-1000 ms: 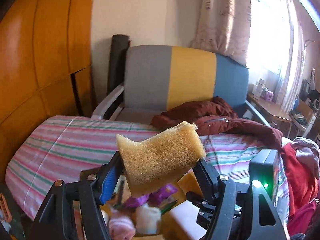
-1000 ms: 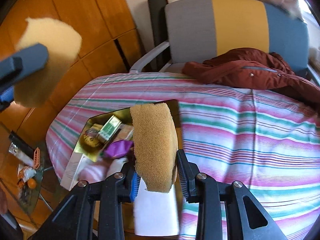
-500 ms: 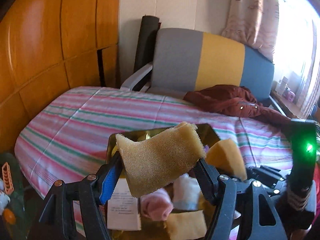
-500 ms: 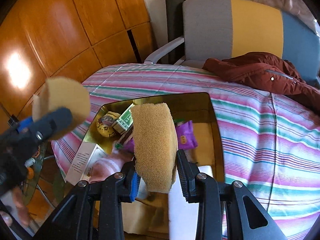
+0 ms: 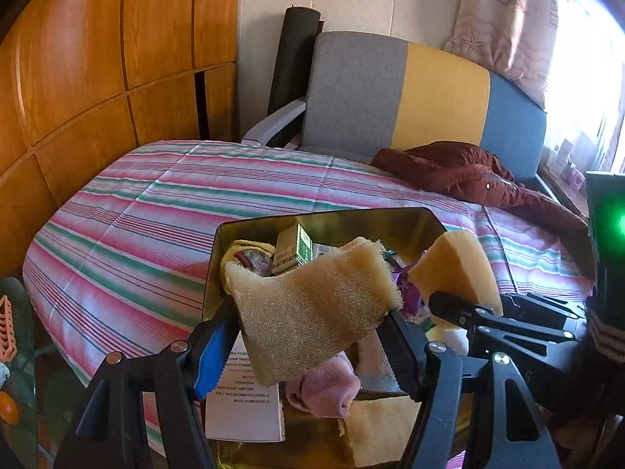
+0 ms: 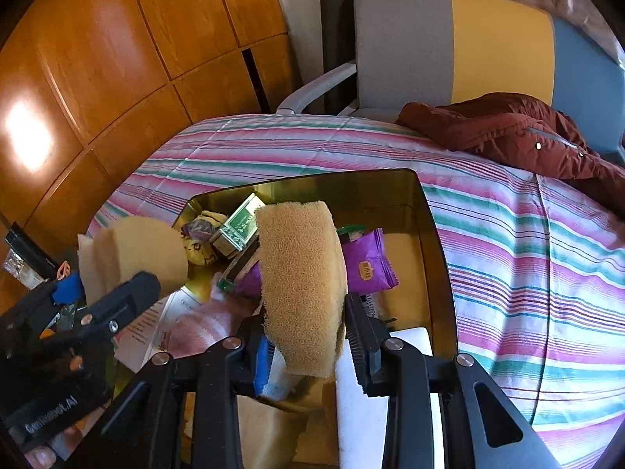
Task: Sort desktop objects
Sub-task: 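Carry both yellow sponges over the gold box, then lower both yellow sponges into the gold box and open both grippers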
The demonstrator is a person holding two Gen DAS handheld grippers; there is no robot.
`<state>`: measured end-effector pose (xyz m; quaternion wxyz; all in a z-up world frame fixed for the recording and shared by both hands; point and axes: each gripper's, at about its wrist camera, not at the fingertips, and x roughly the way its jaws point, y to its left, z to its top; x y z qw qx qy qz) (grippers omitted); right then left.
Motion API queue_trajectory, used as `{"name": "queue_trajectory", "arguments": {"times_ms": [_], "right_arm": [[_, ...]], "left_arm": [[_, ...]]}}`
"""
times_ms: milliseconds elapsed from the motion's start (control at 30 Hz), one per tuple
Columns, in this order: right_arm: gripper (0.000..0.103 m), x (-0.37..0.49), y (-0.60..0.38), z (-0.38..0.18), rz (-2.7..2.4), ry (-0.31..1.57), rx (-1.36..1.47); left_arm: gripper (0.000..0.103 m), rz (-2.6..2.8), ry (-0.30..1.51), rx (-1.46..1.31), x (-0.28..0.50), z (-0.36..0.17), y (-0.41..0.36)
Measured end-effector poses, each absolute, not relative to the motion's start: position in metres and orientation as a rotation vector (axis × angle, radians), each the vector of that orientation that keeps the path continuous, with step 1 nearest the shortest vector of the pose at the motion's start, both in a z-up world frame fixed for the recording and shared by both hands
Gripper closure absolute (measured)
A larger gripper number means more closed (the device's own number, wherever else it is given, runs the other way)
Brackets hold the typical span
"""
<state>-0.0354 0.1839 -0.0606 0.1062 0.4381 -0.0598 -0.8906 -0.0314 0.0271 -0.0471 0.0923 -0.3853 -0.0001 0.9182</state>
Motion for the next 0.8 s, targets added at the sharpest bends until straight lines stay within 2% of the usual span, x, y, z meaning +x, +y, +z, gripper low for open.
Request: {"name": "queue_trajectory", "arguments": {"times_ms": [800], "right_arm": [[0.069, -0.067, 0.190, -0.082, -2.599, -0.180, 1.351]], "left_arm": [[0.033, 2.686, 0.025, -1.236, -0.049, -0.074, 0.038]]}}
